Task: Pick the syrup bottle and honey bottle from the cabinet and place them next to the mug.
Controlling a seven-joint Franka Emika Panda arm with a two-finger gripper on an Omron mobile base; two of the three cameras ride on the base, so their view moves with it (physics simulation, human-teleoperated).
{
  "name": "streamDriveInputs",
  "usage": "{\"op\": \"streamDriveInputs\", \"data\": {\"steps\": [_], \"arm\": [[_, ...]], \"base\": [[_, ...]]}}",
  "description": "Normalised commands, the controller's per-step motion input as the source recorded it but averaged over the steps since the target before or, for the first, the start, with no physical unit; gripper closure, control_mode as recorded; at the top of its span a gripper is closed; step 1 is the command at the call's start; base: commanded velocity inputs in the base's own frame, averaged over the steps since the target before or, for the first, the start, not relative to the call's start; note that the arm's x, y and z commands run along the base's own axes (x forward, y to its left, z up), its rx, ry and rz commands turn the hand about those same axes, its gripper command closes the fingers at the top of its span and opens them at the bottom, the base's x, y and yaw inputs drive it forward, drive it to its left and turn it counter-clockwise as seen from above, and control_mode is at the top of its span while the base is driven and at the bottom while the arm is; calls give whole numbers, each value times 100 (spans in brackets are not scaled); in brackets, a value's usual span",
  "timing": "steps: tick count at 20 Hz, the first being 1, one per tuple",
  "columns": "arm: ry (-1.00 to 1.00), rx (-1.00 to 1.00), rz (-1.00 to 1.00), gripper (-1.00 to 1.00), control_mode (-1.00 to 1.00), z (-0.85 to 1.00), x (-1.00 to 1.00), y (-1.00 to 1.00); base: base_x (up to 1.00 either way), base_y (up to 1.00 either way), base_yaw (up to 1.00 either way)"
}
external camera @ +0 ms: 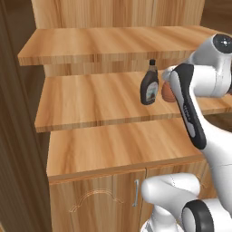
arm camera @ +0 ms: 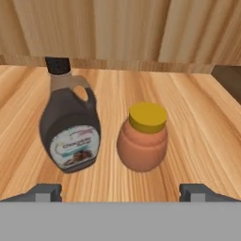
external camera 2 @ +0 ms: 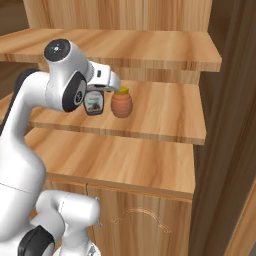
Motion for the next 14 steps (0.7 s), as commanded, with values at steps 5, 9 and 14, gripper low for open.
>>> {"op": "streamDriveInputs", "data": {"steps": [5, 9, 14], "arm": [[1, -5, 0, -100, -100, -22, 0, -9], [12, 0, 0, -100, -100, -37, 0, -9], [12, 0, 0, -100, -100, -12, 0, -20]], "base": [[0, 0, 0], [0, 0, 0], [0, 0, 0]]}}
